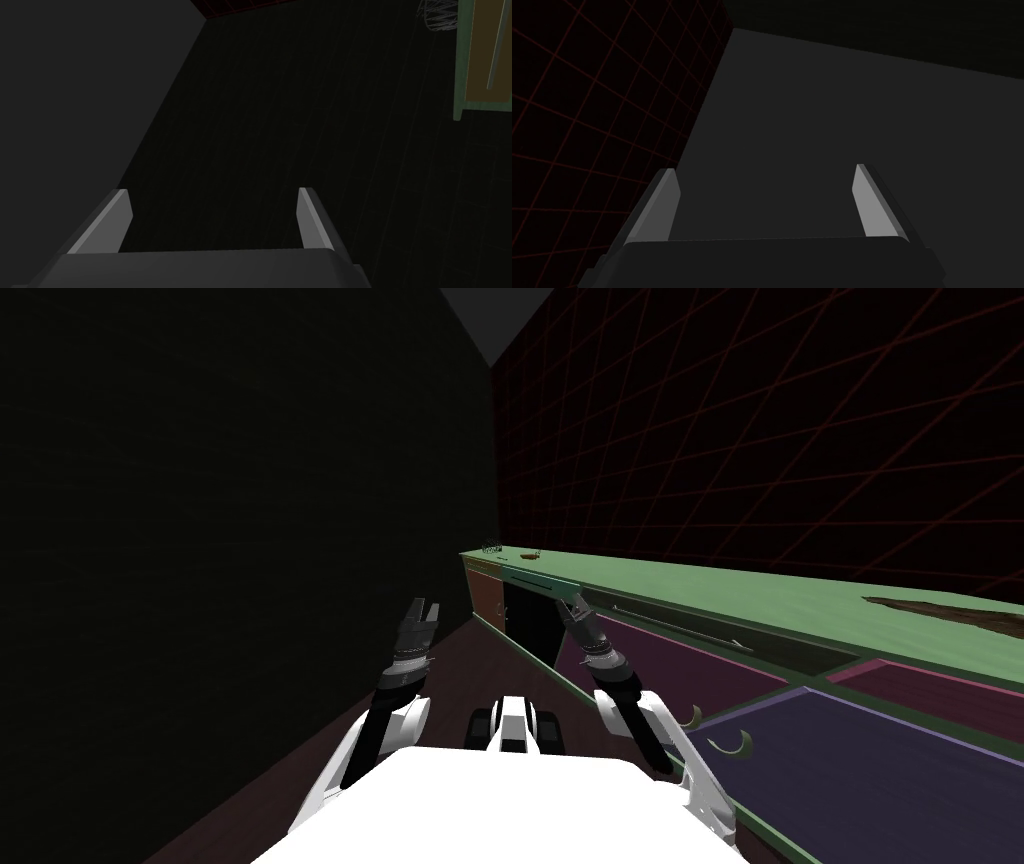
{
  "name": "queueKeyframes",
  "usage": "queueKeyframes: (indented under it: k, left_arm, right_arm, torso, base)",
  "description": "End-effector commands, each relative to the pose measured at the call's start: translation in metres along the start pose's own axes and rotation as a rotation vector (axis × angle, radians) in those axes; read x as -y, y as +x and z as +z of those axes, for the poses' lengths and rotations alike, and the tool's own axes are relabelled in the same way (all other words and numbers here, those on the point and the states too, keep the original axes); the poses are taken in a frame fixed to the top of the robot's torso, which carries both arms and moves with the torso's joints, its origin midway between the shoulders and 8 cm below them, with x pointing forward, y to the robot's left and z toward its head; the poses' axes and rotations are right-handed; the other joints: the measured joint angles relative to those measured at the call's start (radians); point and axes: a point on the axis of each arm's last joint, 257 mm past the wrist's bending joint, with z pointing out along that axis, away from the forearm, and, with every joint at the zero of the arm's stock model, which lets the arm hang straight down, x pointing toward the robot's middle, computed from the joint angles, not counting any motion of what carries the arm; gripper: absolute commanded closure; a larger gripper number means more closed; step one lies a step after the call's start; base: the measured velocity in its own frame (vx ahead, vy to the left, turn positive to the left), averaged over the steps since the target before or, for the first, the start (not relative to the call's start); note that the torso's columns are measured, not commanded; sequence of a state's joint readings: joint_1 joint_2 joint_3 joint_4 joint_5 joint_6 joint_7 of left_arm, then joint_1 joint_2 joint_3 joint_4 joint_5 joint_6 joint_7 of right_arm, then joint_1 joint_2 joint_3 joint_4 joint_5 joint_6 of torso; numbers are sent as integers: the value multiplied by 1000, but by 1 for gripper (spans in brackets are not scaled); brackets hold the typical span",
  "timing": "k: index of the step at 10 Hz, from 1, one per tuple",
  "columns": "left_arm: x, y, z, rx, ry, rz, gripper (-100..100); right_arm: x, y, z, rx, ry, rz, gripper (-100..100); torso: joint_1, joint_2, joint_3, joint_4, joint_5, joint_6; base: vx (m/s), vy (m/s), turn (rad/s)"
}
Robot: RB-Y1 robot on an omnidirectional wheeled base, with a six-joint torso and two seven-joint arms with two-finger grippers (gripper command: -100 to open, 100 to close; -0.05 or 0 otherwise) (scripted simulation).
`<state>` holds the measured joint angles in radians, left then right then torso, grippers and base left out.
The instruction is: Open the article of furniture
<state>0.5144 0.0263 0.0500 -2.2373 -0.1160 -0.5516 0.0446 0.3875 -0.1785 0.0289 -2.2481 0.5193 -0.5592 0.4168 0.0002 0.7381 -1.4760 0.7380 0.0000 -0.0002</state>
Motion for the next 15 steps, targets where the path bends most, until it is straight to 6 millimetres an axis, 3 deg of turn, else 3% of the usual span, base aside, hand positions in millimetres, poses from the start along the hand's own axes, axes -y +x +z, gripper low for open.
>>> queueKeyframes:
  k: [1, 15]
  left_arm:
    - [0, 0, 0, 0, 0, 0, 0]
    - [0, 0, 0, 0, 0, 0, 0]
  right_arm:
    - [-2, 9, 1, -33, -15, -100, -100]
    - [13, 68, 0, -233, -115, -705, -100]
  torso:
    - [0, -1, 0, 0, 0, 0]
    - [0, -1, 0, 0, 0, 0]
  base:
    - [51, 22, -50]
    - [52, 24, -69]
